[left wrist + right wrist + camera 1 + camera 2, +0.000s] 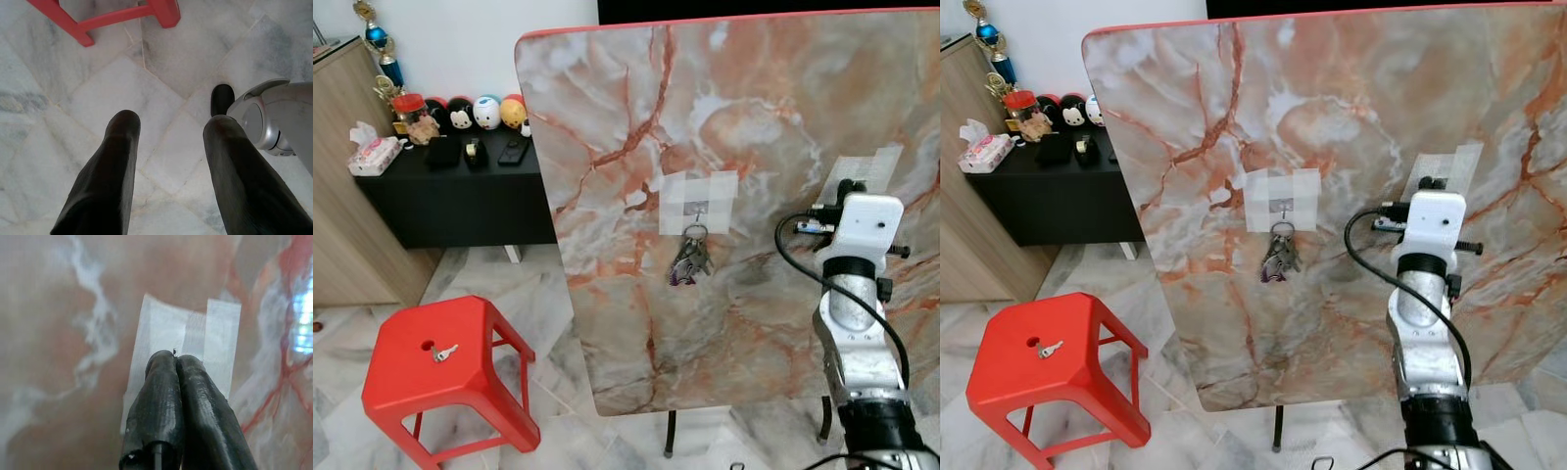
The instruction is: Hang keys on a hook
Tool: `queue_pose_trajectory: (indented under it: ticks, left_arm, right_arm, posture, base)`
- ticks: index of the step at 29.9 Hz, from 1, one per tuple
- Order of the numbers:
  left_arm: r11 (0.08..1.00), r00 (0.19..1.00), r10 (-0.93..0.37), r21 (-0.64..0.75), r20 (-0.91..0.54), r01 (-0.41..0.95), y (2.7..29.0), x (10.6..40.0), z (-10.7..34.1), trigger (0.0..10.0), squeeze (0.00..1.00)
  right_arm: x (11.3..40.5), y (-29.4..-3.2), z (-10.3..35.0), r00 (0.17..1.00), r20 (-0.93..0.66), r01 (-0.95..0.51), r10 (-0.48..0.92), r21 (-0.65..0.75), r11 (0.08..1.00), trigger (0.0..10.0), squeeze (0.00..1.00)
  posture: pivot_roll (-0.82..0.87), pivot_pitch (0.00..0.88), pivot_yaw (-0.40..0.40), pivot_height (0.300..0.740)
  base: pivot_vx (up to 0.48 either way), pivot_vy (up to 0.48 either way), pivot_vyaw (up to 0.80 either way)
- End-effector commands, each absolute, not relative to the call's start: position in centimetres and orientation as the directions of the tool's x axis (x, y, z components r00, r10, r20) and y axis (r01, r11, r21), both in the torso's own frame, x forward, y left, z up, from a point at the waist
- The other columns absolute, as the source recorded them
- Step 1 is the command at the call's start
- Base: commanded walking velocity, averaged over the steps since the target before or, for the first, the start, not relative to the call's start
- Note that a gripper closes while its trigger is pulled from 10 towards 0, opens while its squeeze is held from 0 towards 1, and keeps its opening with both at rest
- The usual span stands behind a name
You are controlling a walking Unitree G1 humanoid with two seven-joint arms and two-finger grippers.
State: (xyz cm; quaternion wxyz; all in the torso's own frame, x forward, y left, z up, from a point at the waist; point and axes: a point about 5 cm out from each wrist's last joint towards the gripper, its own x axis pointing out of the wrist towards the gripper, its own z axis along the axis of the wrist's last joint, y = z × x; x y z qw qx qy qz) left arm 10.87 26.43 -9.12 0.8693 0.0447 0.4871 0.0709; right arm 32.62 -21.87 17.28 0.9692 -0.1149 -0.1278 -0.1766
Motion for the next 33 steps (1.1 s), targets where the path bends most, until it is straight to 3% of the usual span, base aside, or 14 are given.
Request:
queue_pose_trajectory:
  ticks: [1, 15, 33]
  left_arm:
    - [0.985, 0.503, 0.17, 0.163, -0.848, -0.059, 26.9, 10.6, -9.1, 10.0, 0.0]
    - [0.985, 0.502, 0.167, 0.16, -0.848, -0.057, 26.8, 10.6, -9.1, 10.0, 0.0]
    - [0.984, 0.505, 0.173, 0.166, -0.846, -0.06, 26.9, 10.6, -9.0, 10.0, 0.0]
  right_arm:
    - [32.4, -21.4, 18.4, 0.895, 0.34, 0.357, -0.288, -0.16, 0.92, 10.0, 0.0]
    - [31.7, -22.8, 19.0, 0.852, 0.368, 0.447, -0.373, -0.139, 0.884, 10.0, 0.0]
    - [32.5, -23.3, 18.9, 0.859, 0.341, 0.454, -0.381, -0.165, 0.876, 10.0, 0.0]
  posture:
    - [0.13, 0.0, 0.037, 0.74]
    - [0.13, 0.0, 0.035, 0.74]
    - [0.14, 0.0, 0.037, 0.74]
  base:
    - [0.0, 0.0, 0.0]
    - [0.0, 0.0, 0.0]
    - [0.0, 0.0, 0.0]
